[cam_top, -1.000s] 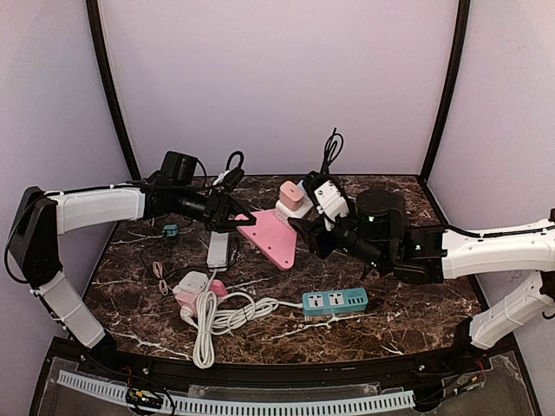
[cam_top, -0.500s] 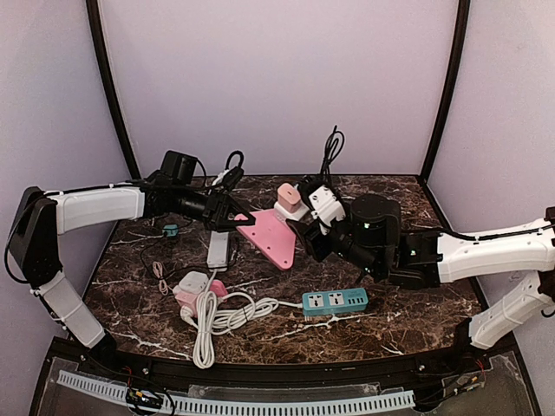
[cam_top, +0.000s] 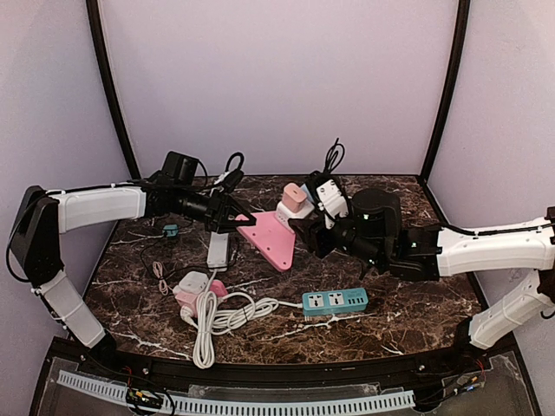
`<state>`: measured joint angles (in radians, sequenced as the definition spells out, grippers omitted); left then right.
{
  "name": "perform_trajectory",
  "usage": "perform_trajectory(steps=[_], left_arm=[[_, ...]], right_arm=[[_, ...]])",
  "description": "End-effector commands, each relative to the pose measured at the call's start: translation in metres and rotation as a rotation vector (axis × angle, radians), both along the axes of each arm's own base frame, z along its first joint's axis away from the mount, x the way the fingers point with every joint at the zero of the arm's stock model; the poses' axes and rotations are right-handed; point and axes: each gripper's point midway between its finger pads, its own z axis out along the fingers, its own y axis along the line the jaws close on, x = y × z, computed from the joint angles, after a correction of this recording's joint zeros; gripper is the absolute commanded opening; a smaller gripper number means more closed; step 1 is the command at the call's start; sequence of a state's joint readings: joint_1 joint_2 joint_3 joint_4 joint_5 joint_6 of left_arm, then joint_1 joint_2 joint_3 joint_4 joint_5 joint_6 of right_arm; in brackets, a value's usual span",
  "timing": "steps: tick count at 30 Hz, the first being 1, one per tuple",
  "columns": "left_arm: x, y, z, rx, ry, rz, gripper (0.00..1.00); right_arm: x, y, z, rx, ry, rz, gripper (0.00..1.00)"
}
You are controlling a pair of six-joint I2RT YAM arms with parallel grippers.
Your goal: Pull the plug off the socket
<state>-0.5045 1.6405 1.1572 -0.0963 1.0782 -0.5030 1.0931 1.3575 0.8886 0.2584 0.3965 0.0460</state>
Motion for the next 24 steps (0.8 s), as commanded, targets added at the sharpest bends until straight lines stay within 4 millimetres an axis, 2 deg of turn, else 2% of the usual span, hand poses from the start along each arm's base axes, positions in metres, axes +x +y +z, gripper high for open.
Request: perform_trajectory(steps=[1,5,9,19,24], left_arm=[[-0.004,-0.003,0.0,0.009,-0.033,-0.019,0.01],[-0.004,-0.003,-0.001,0.011,-0.033,-0.02,0.01],[-0.003,-0.003,-0.003,0.019,-0.031,-0.015,0.01],[0.0,-0.002,-0.012,0.058,-0.019,0.001,0.01],[0.001,-0.002,-0.015,0.066,-0.011,0.004,0.01]], right_arm=[[0.023,-0.019,0.062,0.267,-0.024,-0.116,0.0],[0.029,-0.026,0.059,0.287,0.008,-0.139,0.0],[0.026,-0.021,0.062,0.276,-0.016,-0.108,0.0],[0.005,-0.016,0.081,0.279,-0.155,-0.033,0.0],[-0.005,-0.009,0.084,0.252,-0.203,0.011,0.0]])
